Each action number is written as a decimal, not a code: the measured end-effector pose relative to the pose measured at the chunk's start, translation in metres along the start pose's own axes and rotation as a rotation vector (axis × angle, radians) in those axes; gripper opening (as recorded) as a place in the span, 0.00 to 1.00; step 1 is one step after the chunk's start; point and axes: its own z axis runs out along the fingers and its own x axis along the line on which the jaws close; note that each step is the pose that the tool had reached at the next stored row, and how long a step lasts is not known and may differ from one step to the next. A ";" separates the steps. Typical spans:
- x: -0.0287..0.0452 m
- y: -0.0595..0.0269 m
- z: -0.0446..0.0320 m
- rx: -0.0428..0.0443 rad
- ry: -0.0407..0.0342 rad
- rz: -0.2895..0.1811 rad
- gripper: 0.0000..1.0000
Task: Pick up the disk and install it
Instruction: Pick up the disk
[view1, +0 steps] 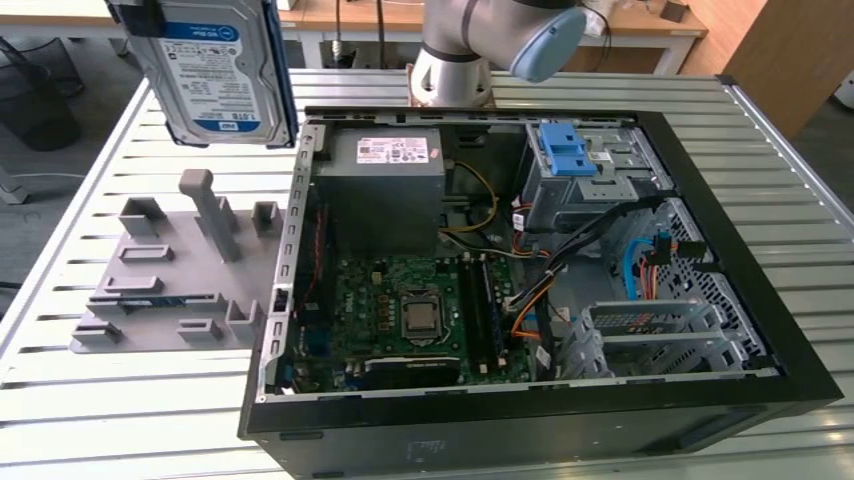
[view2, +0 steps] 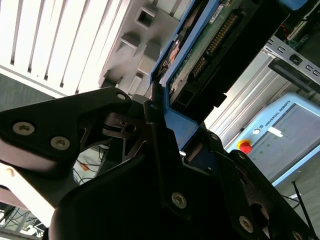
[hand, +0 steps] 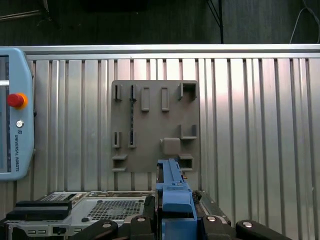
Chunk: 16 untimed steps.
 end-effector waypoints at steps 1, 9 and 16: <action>0.0019 -0.0006 -0.0001 -0.0001 0.0001 0.000 0.36; 0.0112 -0.0103 -0.0007 0.0000 0.0001 0.000 0.36; 0.0126 -0.0391 -0.0021 0.0000 0.0002 0.000 0.36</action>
